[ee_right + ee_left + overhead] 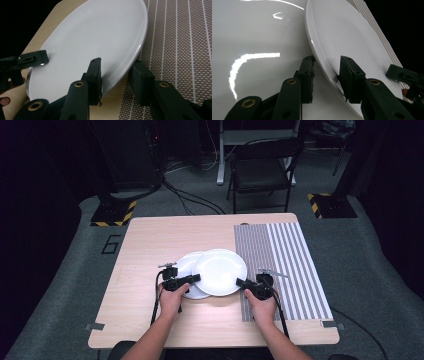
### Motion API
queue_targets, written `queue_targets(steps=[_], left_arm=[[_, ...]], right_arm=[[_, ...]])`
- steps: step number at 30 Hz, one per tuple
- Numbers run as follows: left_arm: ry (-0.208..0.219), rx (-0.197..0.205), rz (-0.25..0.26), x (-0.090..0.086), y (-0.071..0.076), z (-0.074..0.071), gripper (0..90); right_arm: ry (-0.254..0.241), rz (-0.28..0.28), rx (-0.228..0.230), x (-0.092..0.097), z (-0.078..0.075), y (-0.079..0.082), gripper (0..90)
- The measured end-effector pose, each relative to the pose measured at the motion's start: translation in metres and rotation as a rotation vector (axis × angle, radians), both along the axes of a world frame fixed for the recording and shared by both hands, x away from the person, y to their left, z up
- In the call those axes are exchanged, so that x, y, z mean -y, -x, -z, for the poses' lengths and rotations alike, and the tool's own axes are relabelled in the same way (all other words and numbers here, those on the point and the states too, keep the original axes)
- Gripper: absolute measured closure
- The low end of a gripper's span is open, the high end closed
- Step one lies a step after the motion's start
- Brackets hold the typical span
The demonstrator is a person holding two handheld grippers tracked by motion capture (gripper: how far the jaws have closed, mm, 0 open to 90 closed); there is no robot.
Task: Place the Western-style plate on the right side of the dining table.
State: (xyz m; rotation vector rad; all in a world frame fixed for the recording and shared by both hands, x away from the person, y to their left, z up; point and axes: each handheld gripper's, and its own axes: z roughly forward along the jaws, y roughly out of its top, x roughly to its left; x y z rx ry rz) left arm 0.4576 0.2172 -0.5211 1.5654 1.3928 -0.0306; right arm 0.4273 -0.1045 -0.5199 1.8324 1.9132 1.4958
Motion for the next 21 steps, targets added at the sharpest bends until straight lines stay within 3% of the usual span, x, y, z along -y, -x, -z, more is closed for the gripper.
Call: queue_targets(steps=[11, 21], left_arm=[[0.012, 0.011, -0.022, 0.0045, 0.0027, 0.0020, 66.0], [-0.011, 0.022, -0.035, 0.0063, 0.0044, 0.0016, 64.8]], right_arm=[[-0.002, 0.005, 0.006, -0.0005, 0.0010, 0.0013, 62.8], [0.006, 0.007, 0.010, -0.0027, 0.0000, 0.0016, 62.6]])
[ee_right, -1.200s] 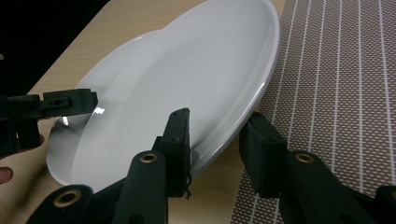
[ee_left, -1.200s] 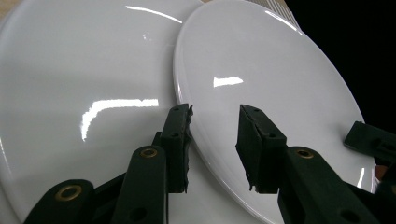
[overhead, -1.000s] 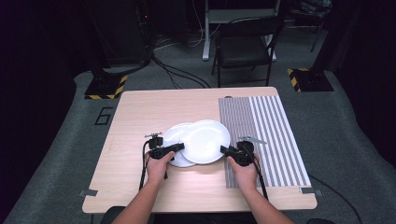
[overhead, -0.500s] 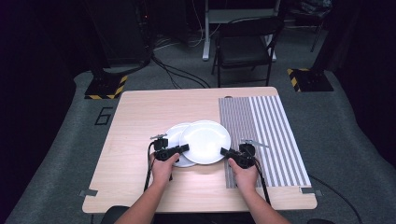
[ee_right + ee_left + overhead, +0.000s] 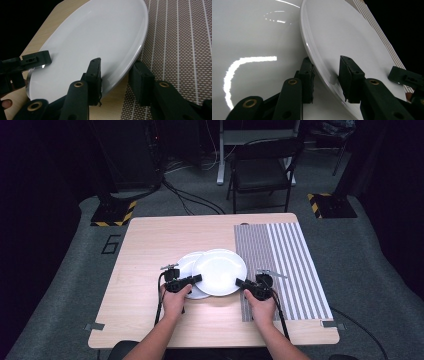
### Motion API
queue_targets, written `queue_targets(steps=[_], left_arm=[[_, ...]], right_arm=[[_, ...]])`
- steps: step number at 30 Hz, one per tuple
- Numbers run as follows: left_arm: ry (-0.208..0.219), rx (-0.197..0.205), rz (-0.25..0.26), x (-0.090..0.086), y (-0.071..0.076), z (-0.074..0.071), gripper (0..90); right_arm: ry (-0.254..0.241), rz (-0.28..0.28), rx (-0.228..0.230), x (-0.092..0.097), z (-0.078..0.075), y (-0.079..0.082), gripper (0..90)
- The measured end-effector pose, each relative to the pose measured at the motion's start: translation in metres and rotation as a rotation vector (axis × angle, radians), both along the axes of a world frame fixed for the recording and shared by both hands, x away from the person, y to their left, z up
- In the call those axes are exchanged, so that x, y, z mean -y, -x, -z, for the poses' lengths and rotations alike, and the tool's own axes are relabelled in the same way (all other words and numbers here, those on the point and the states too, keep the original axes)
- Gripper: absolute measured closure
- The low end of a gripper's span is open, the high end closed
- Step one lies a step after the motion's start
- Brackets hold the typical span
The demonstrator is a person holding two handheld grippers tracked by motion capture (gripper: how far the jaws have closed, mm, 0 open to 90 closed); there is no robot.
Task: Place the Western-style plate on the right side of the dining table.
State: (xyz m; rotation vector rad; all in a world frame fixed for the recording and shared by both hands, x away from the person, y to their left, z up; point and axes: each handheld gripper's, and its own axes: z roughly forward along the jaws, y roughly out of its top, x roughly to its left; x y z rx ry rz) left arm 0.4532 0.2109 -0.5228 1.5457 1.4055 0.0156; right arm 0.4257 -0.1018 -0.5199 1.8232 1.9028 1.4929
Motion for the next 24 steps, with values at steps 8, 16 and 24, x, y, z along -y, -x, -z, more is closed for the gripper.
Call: queue_targets(steps=[8, 16, 24], left_arm=[[0.013, 0.012, -0.002, -0.001, 0.001, -0.002, 64.3], [0.006, 0.025, -0.005, -0.001, 0.002, -0.005, 63.3], [0.012, 0.048, 0.003, -0.002, 0.005, -0.011, 62.7]], right_arm=[[0.007, -0.007, 0.017, -0.001, -0.005, 0.001, 61.0], [0.034, -0.021, 0.031, -0.002, -0.011, 0.000, 59.3], [0.061, -0.045, 0.068, -0.001, -0.020, 0.001, 58.8]])
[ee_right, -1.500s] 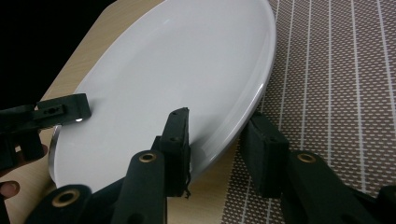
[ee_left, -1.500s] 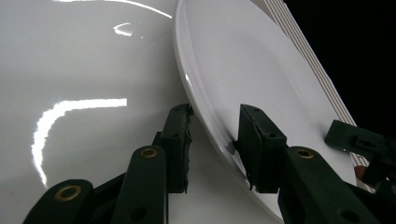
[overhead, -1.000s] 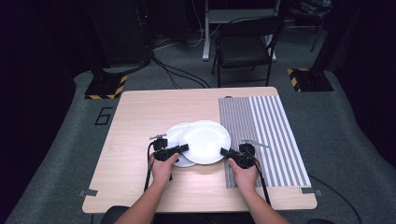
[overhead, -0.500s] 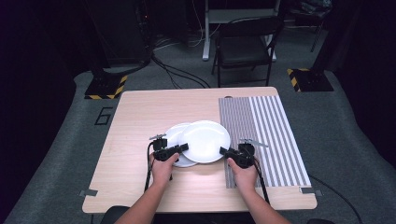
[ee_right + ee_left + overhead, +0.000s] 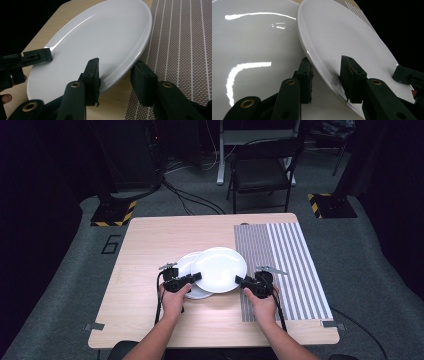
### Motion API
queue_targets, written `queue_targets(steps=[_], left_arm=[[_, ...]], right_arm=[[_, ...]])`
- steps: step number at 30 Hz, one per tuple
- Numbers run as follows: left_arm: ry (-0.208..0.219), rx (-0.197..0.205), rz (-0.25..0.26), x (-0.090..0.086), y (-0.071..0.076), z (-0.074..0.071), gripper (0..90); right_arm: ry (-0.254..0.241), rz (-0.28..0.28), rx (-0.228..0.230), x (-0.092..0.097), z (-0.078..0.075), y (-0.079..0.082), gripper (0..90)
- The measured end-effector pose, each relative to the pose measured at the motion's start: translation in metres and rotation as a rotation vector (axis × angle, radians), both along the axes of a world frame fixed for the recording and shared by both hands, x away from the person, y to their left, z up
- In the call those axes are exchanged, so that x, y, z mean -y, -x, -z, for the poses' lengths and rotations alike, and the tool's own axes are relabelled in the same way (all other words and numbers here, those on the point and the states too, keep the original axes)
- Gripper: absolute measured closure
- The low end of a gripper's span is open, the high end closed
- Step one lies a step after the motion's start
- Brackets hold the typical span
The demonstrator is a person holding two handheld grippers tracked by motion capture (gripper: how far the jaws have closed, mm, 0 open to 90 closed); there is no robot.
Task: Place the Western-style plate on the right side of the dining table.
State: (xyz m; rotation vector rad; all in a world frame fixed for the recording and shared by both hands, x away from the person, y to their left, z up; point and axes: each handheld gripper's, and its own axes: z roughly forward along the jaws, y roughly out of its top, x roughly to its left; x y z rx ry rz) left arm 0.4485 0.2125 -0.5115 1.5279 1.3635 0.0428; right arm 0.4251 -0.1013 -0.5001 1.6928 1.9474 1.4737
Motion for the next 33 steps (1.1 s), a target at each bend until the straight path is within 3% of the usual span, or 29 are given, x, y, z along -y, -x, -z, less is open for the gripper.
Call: queue_targets(steps=[10, 19, 24, 33], left_arm=[[-0.005, 0.024, 0.019, 0.006, 0.003, -0.005, 62.3], [-0.066, 0.058, 0.025, 0.018, 0.006, -0.010, 62.1], [-0.060, 0.047, 0.031, 0.021, 0.007, -0.009, 61.8], [-0.071, 0.069, 0.037, 0.022, 0.011, -0.013, 61.8]], right_arm=[[0.000, -0.021, 0.011, 0.009, -0.006, 0.002, 58.1], [0.005, -0.037, 0.025, 0.019, -0.001, 0.002, 57.3], [-0.001, -0.028, 0.018, 0.023, 0.000, 0.003, 57.3], [0.010, -0.030, 0.042, 0.023, -0.002, 0.008, 57.2]])
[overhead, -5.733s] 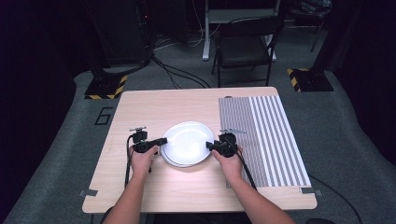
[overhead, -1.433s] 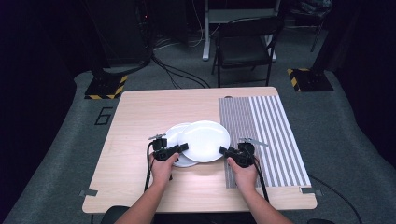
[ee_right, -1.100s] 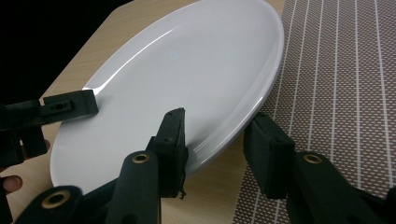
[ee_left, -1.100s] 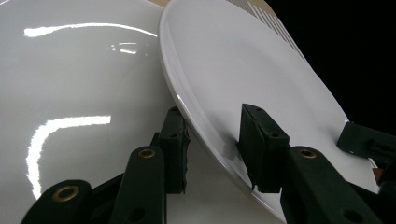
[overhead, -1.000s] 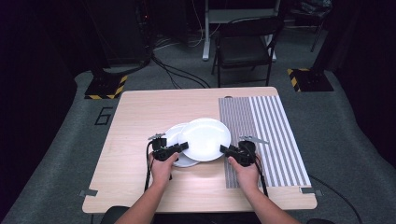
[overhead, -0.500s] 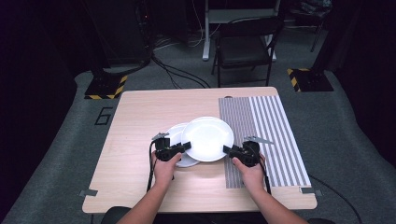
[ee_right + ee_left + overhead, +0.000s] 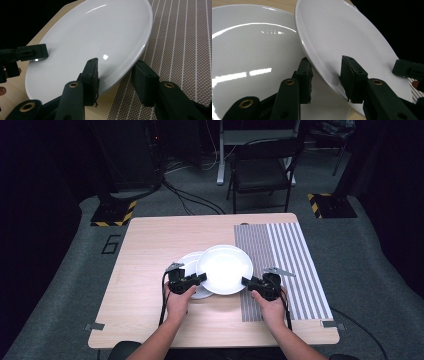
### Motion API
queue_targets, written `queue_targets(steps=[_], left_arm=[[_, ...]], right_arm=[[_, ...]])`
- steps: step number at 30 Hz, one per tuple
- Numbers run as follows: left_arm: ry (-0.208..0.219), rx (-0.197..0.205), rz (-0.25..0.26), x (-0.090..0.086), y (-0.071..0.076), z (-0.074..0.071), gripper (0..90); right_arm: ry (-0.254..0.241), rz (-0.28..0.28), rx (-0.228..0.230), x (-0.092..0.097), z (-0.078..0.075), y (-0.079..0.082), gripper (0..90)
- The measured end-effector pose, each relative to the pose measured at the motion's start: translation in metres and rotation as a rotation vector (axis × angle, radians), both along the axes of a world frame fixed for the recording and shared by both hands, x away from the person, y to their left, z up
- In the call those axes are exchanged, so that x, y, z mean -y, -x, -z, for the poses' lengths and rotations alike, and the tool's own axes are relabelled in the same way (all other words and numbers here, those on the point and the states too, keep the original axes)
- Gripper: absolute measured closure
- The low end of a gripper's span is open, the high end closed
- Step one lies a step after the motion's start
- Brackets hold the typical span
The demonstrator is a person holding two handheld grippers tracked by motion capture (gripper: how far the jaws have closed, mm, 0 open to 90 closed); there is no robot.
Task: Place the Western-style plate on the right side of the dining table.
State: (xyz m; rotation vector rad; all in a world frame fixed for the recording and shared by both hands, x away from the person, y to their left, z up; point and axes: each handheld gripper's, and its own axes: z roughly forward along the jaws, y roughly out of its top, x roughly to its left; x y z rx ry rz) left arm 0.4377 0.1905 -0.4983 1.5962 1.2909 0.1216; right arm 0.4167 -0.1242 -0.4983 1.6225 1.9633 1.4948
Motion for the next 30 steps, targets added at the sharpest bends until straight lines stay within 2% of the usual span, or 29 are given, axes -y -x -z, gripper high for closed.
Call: queue_targets(steps=[7, 14, 18, 21, 30], left_arm=[[-0.013, 0.009, 0.013, 0.008, -0.003, 0.000, 61.4], [-0.005, -0.009, 0.023, 0.020, -0.007, 0.001, 61.4], [-0.008, 0.003, 0.041, 0.026, -0.008, -0.001, 61.3], [-0.008, 0.014, 0.058, 0.034, -0.009, -0.003, 61.3], [-0.007, 0.025, 0.095, 0.048, -0.013, -0.005, 61.3]], right_arm=[[0.014, 0.015, 0.006, 0.006, -0.002, 0.001, 57.1], [0.003, 0.027, -0.012, 0.017, 0.001, 0.001, 56.9], [0.005, 0.038, -0.006, 0.021, 0.000, 0.004, 56.9], [0.020, 0.066, 0.024, 0.029, -0.004, 0.008, 56.9], [0.013, 0.105, 0.024, 0.041, -0.006, 0.017, 56.8]])
